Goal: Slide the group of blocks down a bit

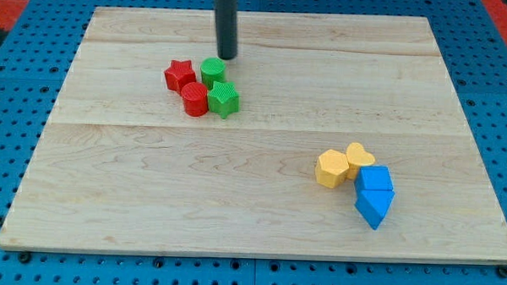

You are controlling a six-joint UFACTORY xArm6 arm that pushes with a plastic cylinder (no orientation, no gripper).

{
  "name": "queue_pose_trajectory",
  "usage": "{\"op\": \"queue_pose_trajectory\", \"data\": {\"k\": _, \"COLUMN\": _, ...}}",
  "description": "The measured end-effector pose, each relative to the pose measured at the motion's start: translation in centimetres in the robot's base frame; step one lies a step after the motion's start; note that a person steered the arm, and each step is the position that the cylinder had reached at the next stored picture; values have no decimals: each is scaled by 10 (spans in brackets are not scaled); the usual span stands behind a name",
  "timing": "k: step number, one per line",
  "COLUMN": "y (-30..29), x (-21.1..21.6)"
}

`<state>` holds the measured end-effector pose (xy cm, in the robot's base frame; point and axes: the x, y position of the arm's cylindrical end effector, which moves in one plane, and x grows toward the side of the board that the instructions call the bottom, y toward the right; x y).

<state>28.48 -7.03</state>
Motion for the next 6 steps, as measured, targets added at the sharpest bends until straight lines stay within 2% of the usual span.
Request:
{"op": "queue_pose_trajectory", "data": {"k": 1, "y": -54, "x": 19}}
{"op": "queue_pose_trajectory", "data": {"k": 3, "y": 15, "x": 105}}
{"op": "queue_pose_trajectory", "data": {"k": 4, "y": 4, "x": 106}}
{"op": "queue_pose_trajectory", "data": {"k": 5, "y": 14, "x": 137}}
{"op": "queue_pose_trajectory", "data": {"k": 6, "y": 57, "x": 183}}
